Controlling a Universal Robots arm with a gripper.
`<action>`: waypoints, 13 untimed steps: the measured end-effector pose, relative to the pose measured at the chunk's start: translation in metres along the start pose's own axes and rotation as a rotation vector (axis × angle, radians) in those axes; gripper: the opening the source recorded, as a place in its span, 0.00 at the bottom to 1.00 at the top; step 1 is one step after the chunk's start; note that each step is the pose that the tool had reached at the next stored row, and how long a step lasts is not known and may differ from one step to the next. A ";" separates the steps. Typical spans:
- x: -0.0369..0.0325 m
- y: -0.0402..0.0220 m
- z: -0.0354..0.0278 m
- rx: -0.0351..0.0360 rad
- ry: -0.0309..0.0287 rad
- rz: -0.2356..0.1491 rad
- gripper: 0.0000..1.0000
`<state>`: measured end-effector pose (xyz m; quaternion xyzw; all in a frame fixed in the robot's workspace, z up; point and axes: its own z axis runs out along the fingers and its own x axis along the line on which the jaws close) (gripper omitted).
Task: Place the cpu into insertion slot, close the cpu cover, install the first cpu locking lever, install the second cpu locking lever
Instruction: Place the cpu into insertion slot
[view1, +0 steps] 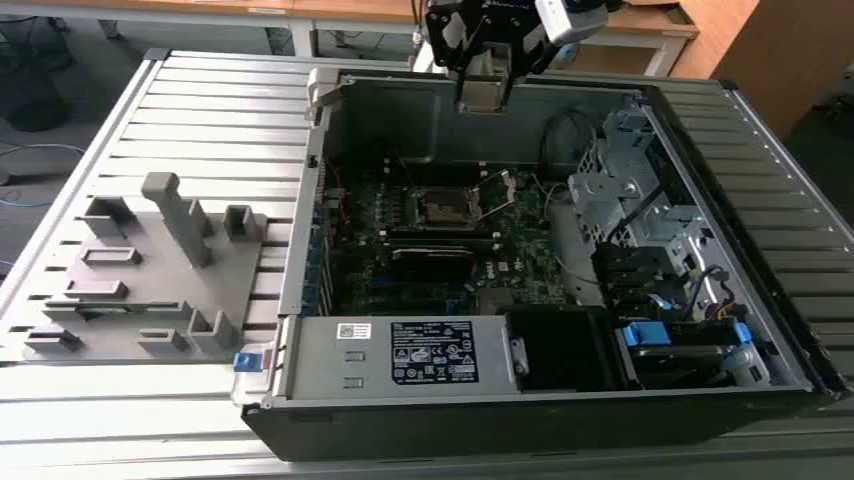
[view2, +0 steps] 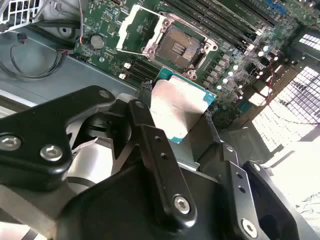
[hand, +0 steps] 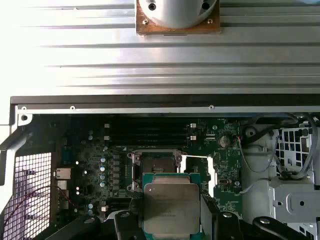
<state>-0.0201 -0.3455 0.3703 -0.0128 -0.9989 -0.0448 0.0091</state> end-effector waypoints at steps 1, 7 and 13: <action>0.0000 0.0000 0.0000 0.0000 0.0000 0.000 0.54; 0.0001 0.0000 0.0002 0.0001 0.0000 0.000 0.54; 0.0021 -0.0004 0.0036 0.0001 -0.0001 0.000 0.54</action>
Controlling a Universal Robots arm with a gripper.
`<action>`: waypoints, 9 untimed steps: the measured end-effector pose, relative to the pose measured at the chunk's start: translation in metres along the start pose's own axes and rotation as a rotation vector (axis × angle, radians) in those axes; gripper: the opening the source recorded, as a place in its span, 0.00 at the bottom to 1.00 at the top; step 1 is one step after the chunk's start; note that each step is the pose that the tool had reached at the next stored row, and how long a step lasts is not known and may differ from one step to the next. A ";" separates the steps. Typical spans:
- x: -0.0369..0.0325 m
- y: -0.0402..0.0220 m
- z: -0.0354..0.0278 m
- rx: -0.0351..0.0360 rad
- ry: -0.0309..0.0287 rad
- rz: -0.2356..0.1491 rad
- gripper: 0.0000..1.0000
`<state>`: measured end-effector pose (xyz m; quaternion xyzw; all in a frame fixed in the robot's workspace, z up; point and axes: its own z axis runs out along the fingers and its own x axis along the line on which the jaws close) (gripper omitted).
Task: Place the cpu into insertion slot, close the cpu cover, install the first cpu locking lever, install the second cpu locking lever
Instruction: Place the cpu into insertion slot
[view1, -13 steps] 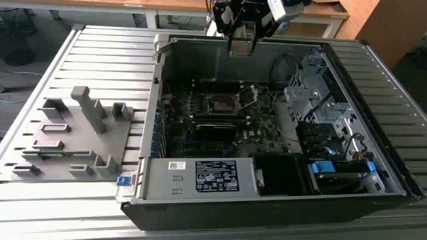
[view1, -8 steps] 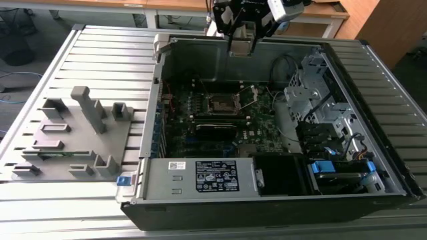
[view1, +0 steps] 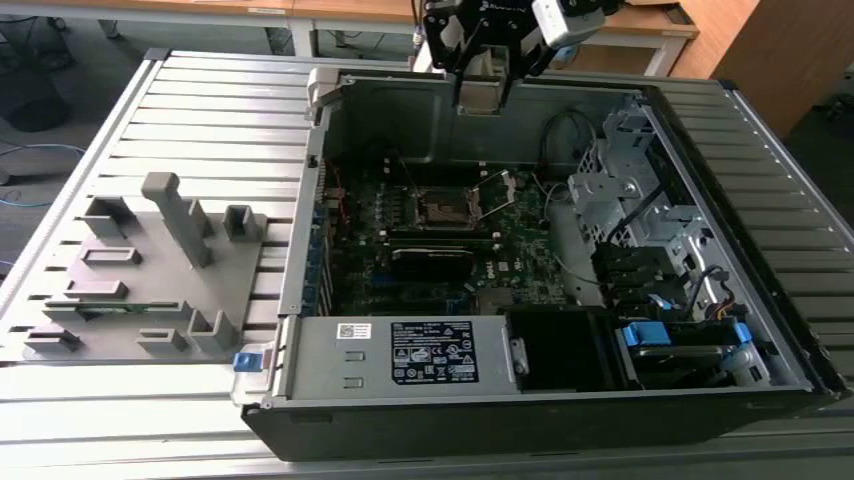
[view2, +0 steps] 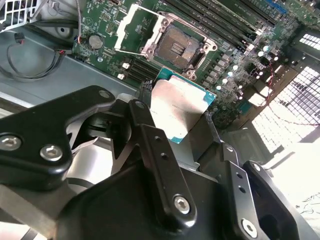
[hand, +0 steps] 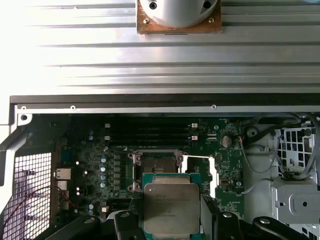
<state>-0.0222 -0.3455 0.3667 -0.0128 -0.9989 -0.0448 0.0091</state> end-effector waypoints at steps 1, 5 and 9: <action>0.0003 -0.0001 0.0007 0.0000 0.0001 0.000 0.54; 0.0008 -0.0002 0.0018 0.0001 0.0001 0.000 0.54; 0.0009 -0.0002 0.0023 -0.0002 -0.0001 0.000 0.54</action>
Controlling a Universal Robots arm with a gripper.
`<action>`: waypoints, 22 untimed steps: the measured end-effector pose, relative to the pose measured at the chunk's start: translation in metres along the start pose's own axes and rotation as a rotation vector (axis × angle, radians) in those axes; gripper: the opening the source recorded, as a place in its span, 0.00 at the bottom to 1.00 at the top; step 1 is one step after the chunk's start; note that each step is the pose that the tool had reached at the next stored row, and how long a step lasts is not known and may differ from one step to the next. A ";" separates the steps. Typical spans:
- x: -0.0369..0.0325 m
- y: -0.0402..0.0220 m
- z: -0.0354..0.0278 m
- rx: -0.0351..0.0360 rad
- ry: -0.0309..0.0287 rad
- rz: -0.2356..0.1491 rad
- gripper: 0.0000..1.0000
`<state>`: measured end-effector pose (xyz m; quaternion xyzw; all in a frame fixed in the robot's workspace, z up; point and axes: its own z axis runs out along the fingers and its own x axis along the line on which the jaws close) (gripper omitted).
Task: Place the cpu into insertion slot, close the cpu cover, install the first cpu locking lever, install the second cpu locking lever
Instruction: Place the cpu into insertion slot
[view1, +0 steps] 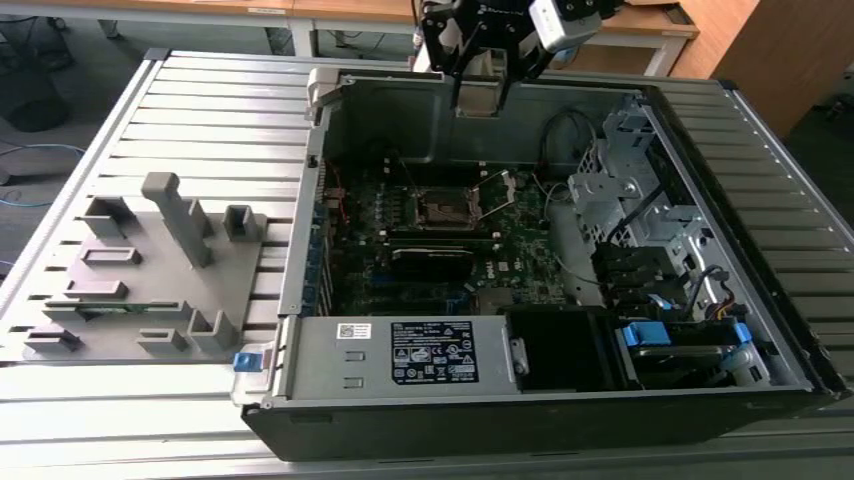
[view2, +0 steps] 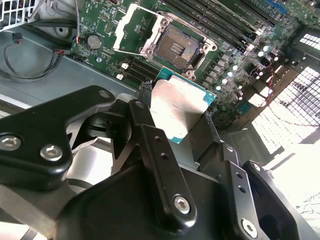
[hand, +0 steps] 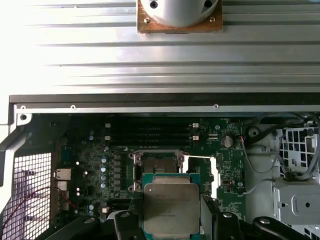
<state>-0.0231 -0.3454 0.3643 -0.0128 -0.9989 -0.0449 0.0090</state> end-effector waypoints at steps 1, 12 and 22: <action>0.0000 0.0000 0.0005 0.0000 0.0000 0.000 0.54; 0.0000 -0.0004 0.0042 -0.0002 -0.0001 0.000 0.54; 0.0000 -0.0005 0.0054 -0.0002 0.0000 0.000 0.54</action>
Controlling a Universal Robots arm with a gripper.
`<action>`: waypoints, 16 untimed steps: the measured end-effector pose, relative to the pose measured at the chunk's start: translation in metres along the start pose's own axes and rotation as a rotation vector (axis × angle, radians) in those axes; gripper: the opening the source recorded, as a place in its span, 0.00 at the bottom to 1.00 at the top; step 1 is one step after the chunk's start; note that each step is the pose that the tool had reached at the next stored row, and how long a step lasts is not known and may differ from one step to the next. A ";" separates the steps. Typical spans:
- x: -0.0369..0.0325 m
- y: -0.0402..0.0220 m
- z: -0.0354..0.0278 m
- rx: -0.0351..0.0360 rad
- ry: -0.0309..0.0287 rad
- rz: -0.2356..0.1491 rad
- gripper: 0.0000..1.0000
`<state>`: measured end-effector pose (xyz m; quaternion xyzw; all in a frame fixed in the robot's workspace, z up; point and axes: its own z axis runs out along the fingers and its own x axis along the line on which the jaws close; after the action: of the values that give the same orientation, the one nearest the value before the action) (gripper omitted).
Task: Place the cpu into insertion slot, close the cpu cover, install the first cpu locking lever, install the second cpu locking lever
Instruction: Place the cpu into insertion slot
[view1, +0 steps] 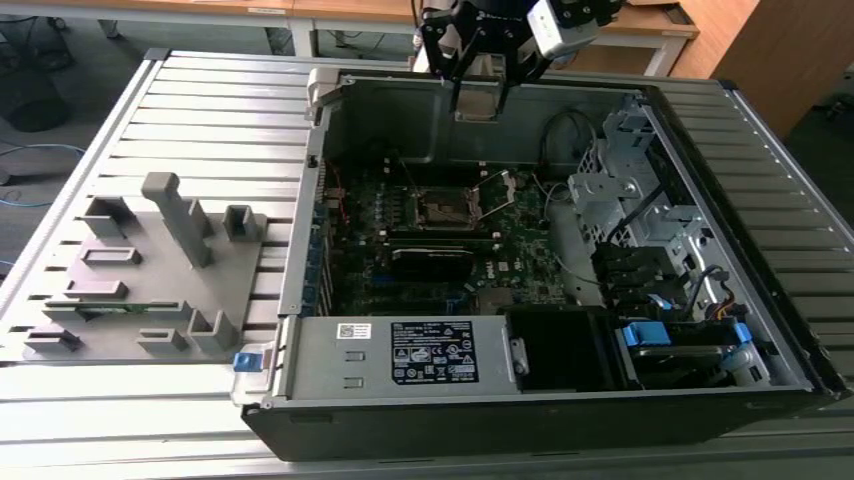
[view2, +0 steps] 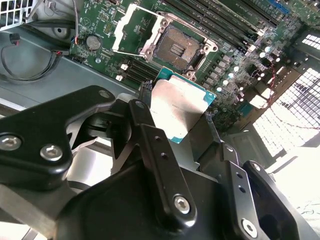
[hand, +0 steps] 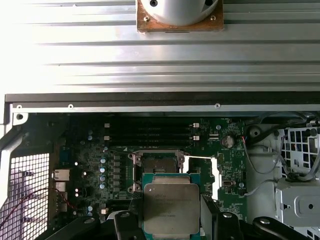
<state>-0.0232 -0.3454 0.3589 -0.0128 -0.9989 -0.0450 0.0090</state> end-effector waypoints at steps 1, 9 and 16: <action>0.0000 -0.0001 0.0004 0.0001 0.0000 0.000 0.54; 0.0000 -0.0001 0.0009 0.0001 0.0001 0.000 0.54; 0.0000 -0.0002 0.0018 0.0003 0.0001 0.000 0.54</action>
<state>-0.0232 -0.3455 0.3571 -0.0128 -0.9989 -0.0448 0.0091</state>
